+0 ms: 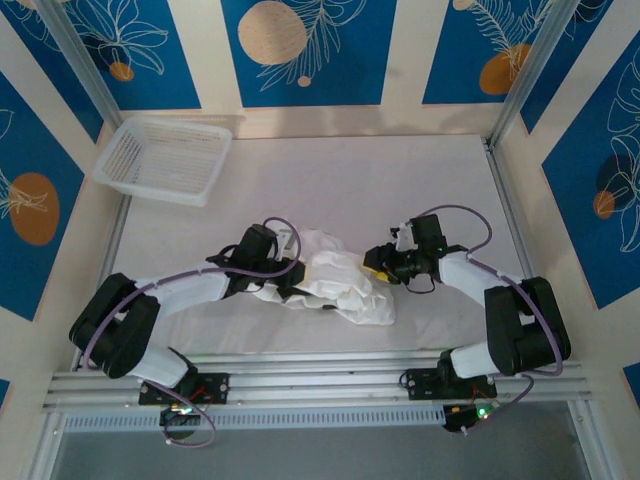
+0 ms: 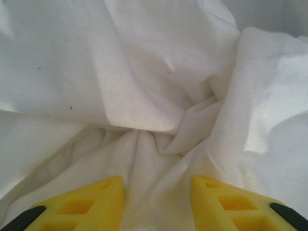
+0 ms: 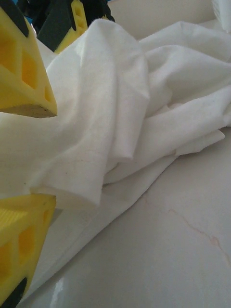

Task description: Fold the inside-out t-shirt

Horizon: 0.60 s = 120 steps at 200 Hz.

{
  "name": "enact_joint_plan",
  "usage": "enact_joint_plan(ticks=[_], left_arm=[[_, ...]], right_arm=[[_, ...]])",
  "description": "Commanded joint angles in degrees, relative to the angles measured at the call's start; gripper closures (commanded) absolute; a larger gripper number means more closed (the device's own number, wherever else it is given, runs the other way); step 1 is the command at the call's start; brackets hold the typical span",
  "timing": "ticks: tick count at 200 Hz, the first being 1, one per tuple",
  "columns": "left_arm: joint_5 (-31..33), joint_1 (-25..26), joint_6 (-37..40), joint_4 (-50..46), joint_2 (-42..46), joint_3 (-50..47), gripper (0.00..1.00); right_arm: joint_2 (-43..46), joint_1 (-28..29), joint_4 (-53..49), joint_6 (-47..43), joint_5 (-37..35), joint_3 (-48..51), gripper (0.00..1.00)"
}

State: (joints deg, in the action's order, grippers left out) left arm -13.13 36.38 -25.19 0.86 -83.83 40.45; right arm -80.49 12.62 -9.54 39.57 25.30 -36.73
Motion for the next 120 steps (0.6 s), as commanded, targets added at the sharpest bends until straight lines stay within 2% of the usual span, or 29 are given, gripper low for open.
enact_joint_plan(ticks=[1, 12, 20, 30, 43, 74, 101, 120], left_arm=[[-1.4, -0.4, -0.3, 0.8, 0.0, -0.6, 0.60], [-1.3, -0.4, -0.1, 0.5, -0.1, -0.5, 0.60], [-1.3, -0.5, 0.0, 0.4, -0.3, -0.4, 0.59], [-1.4, -0.4, 0.0, 0.5, -0.5, -0.3, 0.60], [-1.5, -0.4, -0.1, 0.7, -0.6, -0.3, 0.59], [-1.5, -0.4, -0.3, 0.8, -0.6, -0.5, 0.60], [-1.1, -0.4, 0.0, 0.3, -0.4, -0.4, 0.60], [-0.6, -0.4, -0.5, 0.0, 0.2, -0.4, 0.59]], right_arm=[[-0.6, 0.1, 0.5, -0.7, 0.1, 0.4, 0.65], [-0.6, 0.1, 0.6, -0.6, 0.5, 0.3, 0.74], [-0.5, 0.0, 0.8, -0.4, 0.8, 0.3, 0.77], [-0.5, 0.2, 1.2, -0.2, 0.9, 0.5, 0.76], [-0.7, 0.2, 1.8, 0.0, 0.9, 0.8, 0.66], [-1.8, 0.3, 1.8, -0.7, 1.0, 0.7, 0.69], [-1.2, 0.2, -0.2, -1.4, 1.4, -0.2, 0.85], [2.3, -0.1, -2.6, -0.8, 1.3, -1.1, 0.99]])
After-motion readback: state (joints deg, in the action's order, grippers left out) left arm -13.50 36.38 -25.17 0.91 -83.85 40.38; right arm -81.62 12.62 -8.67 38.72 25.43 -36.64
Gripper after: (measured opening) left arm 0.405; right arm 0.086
